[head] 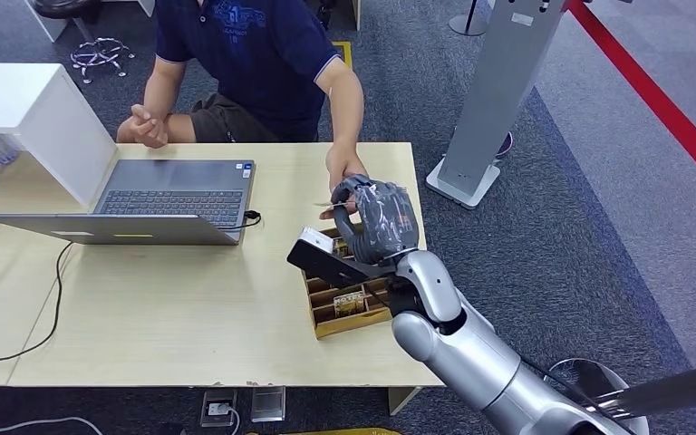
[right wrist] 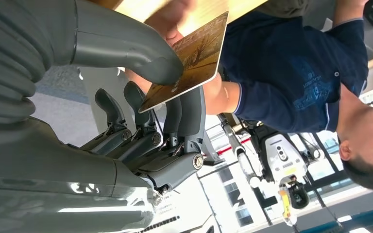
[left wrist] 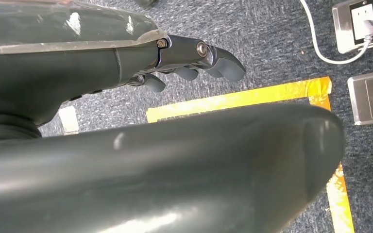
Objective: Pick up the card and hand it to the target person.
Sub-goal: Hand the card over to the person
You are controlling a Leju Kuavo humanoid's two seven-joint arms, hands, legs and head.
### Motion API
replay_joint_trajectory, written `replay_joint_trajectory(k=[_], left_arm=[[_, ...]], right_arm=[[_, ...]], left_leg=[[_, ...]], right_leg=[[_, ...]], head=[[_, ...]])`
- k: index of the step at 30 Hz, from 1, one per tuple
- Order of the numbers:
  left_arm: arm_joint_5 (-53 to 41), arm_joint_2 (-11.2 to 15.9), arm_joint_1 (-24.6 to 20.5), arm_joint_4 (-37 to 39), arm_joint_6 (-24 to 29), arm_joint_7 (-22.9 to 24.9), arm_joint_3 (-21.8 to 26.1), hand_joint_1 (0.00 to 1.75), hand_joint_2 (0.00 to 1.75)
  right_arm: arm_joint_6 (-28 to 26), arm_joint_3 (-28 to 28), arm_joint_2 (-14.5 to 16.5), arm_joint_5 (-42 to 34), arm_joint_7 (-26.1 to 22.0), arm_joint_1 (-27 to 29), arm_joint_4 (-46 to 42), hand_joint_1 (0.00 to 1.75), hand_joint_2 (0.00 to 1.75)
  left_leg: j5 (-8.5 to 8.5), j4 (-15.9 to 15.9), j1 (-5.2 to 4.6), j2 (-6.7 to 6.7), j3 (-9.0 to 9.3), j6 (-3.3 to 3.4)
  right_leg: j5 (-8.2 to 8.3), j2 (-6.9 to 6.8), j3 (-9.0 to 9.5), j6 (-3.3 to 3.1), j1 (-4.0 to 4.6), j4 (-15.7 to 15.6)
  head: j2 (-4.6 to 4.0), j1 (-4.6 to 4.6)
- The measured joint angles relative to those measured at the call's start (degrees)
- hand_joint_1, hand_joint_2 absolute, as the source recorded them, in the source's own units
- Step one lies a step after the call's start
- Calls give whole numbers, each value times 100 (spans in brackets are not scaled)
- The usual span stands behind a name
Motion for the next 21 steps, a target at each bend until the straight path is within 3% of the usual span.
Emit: replay_joint_trajectory(k=[8, 12, 21], left_arm=[[-1, 0, -60, 0, -2, 39, -148, 0, 0], [-1, 0, -74, 0, -7, 41, -198, 0, 0], [71, 0, -73, 0, -74, 98, -285, 0, 0]], right_arm=[[-67, 210, 379, -23, -94, -407, 862, 143, 175], [-75, 284, 506, -15, -96, -505, 1180, 0, 0], [-205, 385, 661, -43, -175, -589, 1695, 0, 0]], left_leg=[[0, 0, 0, -2, -2, 0], [0, 0, 0, -4, -2, 0], [0, 1, 0, -3, -2, 0]], right_leg=[[0, 0, -3, 0, 0, -1], [0, -3, -3, 0, 0, -1], [0, -2, -3, 0, 0, -1]], head=[[0, 2], [1, 2], [-1, 4]])
